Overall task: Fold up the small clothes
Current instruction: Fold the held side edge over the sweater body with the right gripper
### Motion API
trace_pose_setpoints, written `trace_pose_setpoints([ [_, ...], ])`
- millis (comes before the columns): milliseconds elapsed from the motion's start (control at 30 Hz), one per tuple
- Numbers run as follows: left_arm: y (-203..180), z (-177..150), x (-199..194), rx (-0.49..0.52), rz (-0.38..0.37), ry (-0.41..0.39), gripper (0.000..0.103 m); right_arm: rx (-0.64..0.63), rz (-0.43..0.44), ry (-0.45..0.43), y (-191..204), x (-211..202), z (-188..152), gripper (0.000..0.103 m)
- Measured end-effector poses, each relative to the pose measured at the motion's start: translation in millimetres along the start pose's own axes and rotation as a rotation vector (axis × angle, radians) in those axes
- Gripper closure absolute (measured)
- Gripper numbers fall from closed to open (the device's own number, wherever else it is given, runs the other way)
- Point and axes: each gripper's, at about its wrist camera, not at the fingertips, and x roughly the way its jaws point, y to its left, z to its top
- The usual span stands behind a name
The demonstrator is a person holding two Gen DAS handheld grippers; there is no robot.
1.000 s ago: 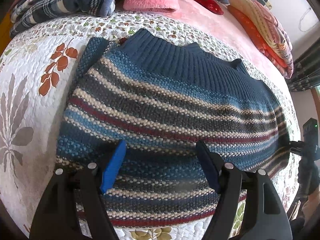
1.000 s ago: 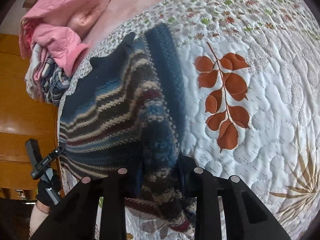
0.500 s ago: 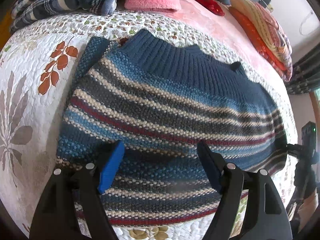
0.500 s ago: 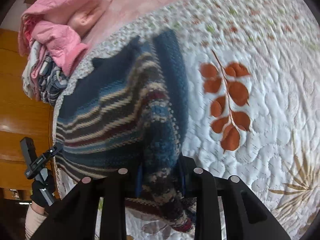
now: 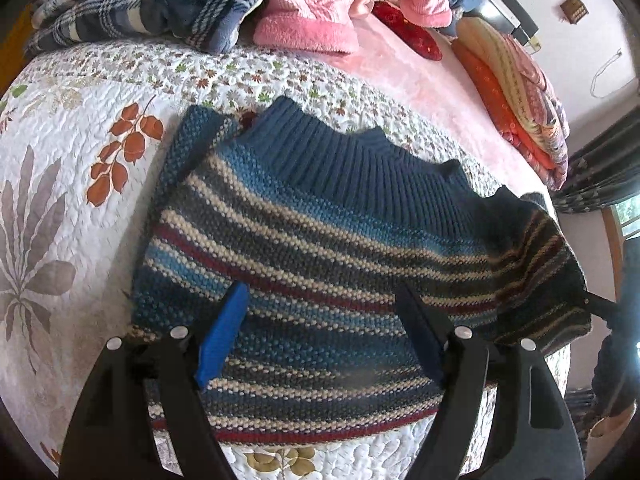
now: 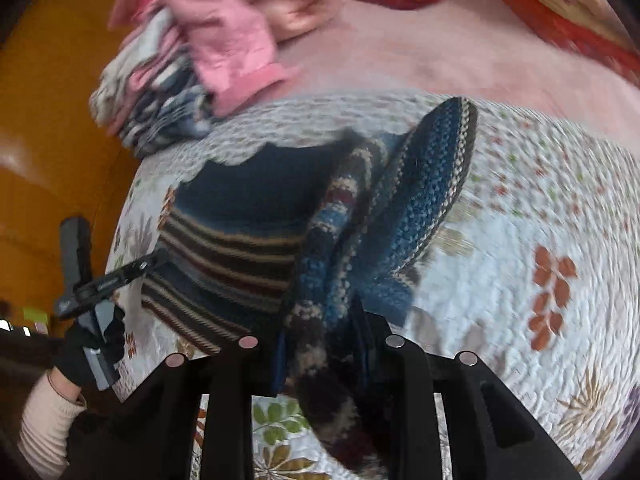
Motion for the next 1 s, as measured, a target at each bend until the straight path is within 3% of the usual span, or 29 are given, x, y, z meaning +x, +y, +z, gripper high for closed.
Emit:
trace_pose_setpoints([
  [267, 11, 5, -5, -0.025, 0.004, -0.014, 0.027, -0.220, -0.051, 0.094, 92, 45, -2, 0.077],
  [533, 25, 9, -12, -0.065, 0.002, -0.026, 0.027, -0.292, -0.102, 0.190, 126, 106, -18, 0.077],
  [633, 26, 10, -13, -0.072, -0.009, -0.027, 0.027, -0.251, -0.069, 0.190, 119, 110, -19, 0.074],
  [700, 24, 10, -13, -0.074, -0.017, -0.026, 0.027, -0.211, -0.030, 0.190, 114, 111, -19, 0.063],
  [800, 20, 10, -12, -0.077, -0.035, -0.020, 0.027, -0.135, 0.056, 0.179, 104, 109, -19, 0.058],
  [1000, 3, 7, -10, -0.065, -0.096, -0.004, 0.027, 0.003, 0.235, 0.100, 81, 68, -18, 0.056],
])
